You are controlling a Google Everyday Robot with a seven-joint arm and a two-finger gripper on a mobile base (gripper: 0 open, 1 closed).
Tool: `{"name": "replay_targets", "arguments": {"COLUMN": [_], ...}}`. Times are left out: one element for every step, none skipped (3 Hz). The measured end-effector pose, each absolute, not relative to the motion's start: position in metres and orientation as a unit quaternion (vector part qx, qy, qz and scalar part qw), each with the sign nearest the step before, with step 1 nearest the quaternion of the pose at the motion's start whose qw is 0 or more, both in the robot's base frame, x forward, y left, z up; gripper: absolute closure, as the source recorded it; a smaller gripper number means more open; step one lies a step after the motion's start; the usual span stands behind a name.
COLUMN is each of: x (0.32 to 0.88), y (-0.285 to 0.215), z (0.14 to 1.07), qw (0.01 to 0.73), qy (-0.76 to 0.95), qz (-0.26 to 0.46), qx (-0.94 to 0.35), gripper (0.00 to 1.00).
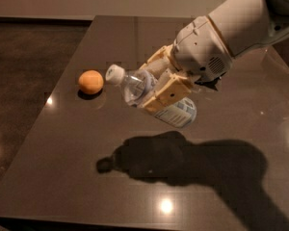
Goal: Place blue plastic bottle upright
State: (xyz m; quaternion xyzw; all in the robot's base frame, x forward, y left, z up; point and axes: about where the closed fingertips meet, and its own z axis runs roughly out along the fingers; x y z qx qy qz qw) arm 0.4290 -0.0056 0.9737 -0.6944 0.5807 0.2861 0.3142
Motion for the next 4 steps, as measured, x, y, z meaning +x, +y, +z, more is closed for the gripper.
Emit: {"name": "replay_targets", "arguments": {"x": [0.438,0.445,0.454,0.461], "y": [-0.011,-0.012,-0.014,-0.018], "z": [0.993,1.0,1.001,0.992], "qw": [0.37,0.423,0.495,0.542], "qy": [0.588,0.585,0.565,0.529], "qz": [0.337,0.38,0.429,0.465], "qx": [-0.635,-0.578,-0.502,-0.458], "gripper": [1.0,1.0,1.0,1.0]}}
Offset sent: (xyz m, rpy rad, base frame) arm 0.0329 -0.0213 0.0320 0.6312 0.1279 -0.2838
